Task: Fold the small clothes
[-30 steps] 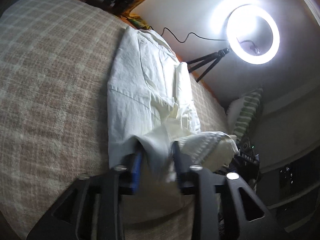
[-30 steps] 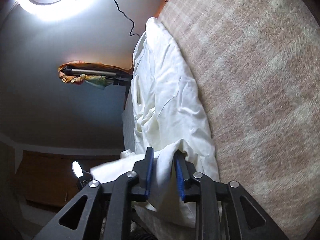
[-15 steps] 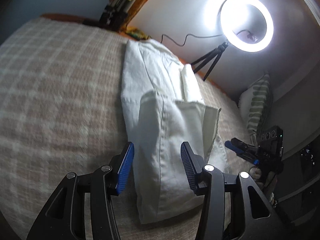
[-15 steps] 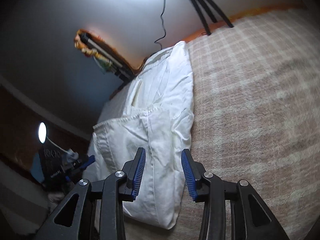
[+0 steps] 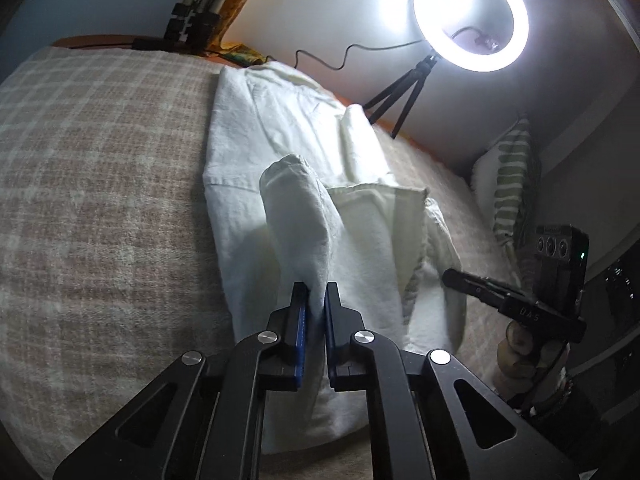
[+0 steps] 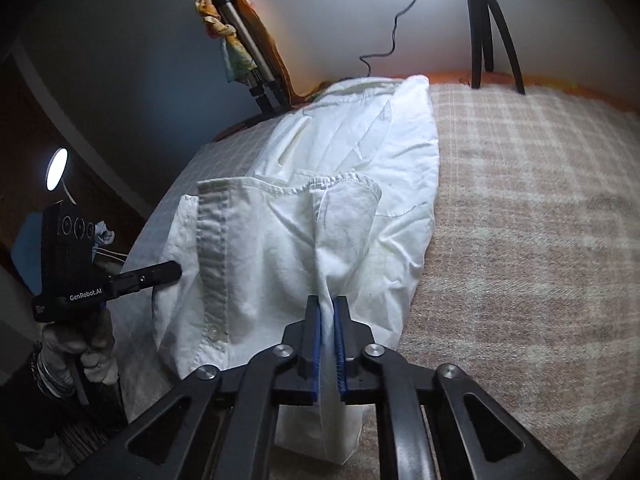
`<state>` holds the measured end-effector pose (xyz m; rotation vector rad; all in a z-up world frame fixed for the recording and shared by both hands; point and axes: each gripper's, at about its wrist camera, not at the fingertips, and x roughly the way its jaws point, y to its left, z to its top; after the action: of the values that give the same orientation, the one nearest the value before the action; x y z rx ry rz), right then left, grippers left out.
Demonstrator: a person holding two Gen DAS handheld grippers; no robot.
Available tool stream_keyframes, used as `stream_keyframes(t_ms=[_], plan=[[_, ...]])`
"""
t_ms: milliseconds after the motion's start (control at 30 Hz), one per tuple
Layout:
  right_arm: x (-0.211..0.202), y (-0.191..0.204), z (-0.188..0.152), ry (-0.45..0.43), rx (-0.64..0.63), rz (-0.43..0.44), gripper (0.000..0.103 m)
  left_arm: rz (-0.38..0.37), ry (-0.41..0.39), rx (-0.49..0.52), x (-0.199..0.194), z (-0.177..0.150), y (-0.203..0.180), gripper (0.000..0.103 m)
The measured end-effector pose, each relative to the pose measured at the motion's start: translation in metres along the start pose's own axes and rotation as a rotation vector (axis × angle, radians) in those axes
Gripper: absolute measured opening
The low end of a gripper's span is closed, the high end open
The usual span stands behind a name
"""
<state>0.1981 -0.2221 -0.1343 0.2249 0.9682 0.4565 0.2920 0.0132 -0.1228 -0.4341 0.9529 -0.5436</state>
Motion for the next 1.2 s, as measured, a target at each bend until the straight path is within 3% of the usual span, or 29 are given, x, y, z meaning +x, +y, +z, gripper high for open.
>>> stream_keyframes(t_ms=[33,100,200,267,300,333,367,433,600,700,767,900,1000,1133,1200], plan=[[-0.007,0.001,-0.001,-0.013,0.011,0.006,0.001,-0.016,-0.017,-0.005,-0.004,0.001,-0.001,0.006],[-0.017,-0.001,-0.001,-0.018,0.031,-0.019,0.001,0.022,-0.03,0.02,-0.003,0.004,0.001,0.006],[-0.003,-0.003,-0.001,0.022,-0.021,-0.088,0.002,0.079,0.029,0.0,0.014,0.005,0.015,0.007],[0.01,-0.008,-0.001,0.054,-0.021,-0.128,0.009,0.116,0.036,0.011,0.017,0.004,0.014,0.012],[0.013,-0.011,0.0,0.056,-0.02,-0.144,0.023,0.129,0.028,0.025,0.015,0.004,0.011,0.013],[0.012,-0.012,0.001,0.045,-0.025,-0.155,0.029,0.145,0.015,0.048,0.012,0.003,0.007,0.013],[0.008,-0.013,0.003,0.024,-0.032,-0.158,0.03,0.164,0.004,0.067,0.008,0.003,0.003,0.015],[-0.002,-0.013,0.009,-0.02,-0.03,-0.157,0.03,0.197,-0.031,0.094,-0.001,0.004,-0.001,0.027],[-0.013,-0.021,0.017,-0.078,0.015,-0.165,0.031,0.203,-0.102,0.12,-0.016,0.009,-0.006,0.027],[-0.014,-0.012,0.021,-0.121,0.001,-0.108,0.029,0.143,-0.111,0.157,-0.014,0.009,-0.015,0.027],[-0.012,0.004,0.025,-0.142,-0.054,-0.044,0.029,0.142,-0.098,0.179,-0.003,0.009,-0.02,0.027],[0.015,0.022,0.032,-0.095,-0.133,-0.066,0.029,0.187,-0.032,0.15,0.022,0.012,-0.009,0.027],[0.034,0.006,0.036,-0.041,-0.093,-0.126,0.025,0.27,-0.023,0.14,0.031,0.015,0.004,0.027],[0.042,-0.019,0.04,-0.015,-0.01,-0.133,0.011,0.296,-0.023,0.107,0.03,0.017,0.02,0.031],[0.037,-0.023,0.042,-0.019,0.003,-0.151,0.016,0.309,-0.031,0.096,0.025,0.019,0.023,0.031]])
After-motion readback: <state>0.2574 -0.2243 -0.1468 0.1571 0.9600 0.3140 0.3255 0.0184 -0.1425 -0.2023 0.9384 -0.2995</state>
